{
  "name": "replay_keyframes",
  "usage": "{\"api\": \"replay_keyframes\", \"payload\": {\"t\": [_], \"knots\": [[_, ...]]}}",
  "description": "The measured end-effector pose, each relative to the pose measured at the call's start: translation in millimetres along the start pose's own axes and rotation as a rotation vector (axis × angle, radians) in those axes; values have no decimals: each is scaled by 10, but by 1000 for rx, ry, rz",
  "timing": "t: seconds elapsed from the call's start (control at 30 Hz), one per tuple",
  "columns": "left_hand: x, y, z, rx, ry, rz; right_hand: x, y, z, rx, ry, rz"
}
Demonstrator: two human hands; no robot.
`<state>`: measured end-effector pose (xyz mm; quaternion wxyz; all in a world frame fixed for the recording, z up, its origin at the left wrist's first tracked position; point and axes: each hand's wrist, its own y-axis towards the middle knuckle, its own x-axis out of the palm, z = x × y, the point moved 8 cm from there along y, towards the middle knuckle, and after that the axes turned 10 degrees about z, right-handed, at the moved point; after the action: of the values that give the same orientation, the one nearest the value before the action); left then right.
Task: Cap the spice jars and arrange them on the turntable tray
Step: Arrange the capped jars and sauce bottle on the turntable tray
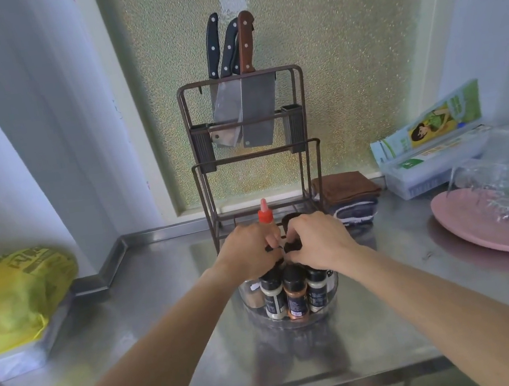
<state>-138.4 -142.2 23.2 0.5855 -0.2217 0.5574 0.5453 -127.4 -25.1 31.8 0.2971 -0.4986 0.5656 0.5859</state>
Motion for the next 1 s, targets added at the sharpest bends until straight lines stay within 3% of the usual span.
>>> {"api": "replay_keyframes", "payload": {"t": [0.13, 0.27, 0.4, 0.57, 0.63, 0.77, 1.0], "knots": [[-176, -95, -58, -54, -33, 148, -141, -93, 103, 54, 144, 94], [-412, -435, -426, -308, -75, 348, -214, -356, 596, 276, 272, 244], [-27, -865, -731, -543, -140, 137, 262, -714, 951, 533, 449, 78], [468, -1095, -683, -772, -508, -46, 695, -955, 764, 678, 752, -127], [536, -1098, -605, -758, -508, -28, 747, -939, 656, 621, 720, -142], [588, -1007, -457, -557, -250, 54, 760, -849, 579, 466, 490, -102], [643, -972, -509, -557, -229, 123, 852, -789, 639, 493, 581, -103]]}}
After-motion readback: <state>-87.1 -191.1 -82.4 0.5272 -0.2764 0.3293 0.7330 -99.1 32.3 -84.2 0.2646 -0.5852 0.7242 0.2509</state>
